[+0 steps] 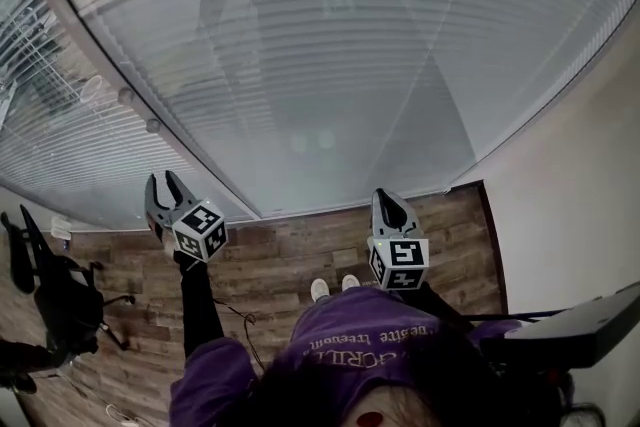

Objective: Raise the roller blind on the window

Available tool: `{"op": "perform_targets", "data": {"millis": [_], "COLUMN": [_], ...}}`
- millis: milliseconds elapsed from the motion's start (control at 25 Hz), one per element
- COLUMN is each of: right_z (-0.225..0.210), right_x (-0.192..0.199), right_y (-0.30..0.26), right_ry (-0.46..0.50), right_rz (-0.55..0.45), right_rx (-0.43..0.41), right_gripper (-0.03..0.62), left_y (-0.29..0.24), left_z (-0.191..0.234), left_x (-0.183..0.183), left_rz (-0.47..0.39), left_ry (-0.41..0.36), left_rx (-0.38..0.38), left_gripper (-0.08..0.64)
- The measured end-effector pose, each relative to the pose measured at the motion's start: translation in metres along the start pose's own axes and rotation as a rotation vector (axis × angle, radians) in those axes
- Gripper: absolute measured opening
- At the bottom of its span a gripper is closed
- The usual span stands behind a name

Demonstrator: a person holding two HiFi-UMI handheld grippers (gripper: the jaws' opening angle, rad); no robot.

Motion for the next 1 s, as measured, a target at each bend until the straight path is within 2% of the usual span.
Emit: {"op": "perform_targets", "data": {"millis": [80,160,240,320,360,440,560,640,760,1000], "right_z": [-0.002,-0.002,-0.001,0.000,0.001,0.002,0.001,0.000,-0.001,-0.007], "right_x": [-0.006,-0.010,-0.013,-0.016,-0.017,-0.018,-0.022,-0.024,-0.023,-0.017], "right_y": [0.003,0.004,0.004,0.005,0.006,0.006,0.007,0.009,0.010,0.013], "right_ry": [-0.013,-0.026,-0.027,-0.030,-0.033,-0.031,-0.014,-0.012,-0.008,-0.010], "right_rz": [-0.016,-0.037,-0.049,-0.058,-0.065,-0.088,-0.101,-0.097,-0.094,-0.083], "right_rx": [0.008,0.006,0.002,-0.002,-0.003,-0.007,-0.005,-0.004,-0.005,0.012], "right_gripper": [-0.003,-0.003,-0.003,-0.003,-0.003,-0.003,-0.003,-0.003,-0.003,-0.003], "left_y": [0.032,0.067,0.099,0.128,0.140,0.159,0.176,0.181,0.185,0.189], "left_z": [-0.027,-0.060,-0.092,-0.120,-0.132,-0.153,-0.170,-0.176,-0.179,-0.184], "left_x": [0.021,0.036,0.045,0.046,0.044,0.034,0.012,-0.002,-0.011,-0.005], "left_rz": [0.067,0.129,0.174,0.204,0.206,0.182,0.133,0.112,0.105,0.131], "left_ry": [0.273,0.474,0.636,0.738,0.757,0.739,0.694,0.693,0.696,0.667], "left_rx": [0.117,0.243,0.352,0.445,0.493,0.579,0.663,0.704,0.727,0.715], "left_gripper": [0.121,0.121,0.121,0.120,0.120,0.099,0.000,0.000,0.000,0.000]}}
Point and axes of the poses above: the fingertips, and each gripper's own axes: y backward along the fingers, z to its left, x out of its underside, the point moved 1 cm from there along y, backward along the fingers, and after that the axes turned 12 degrees about y, right-handed, at the moved point
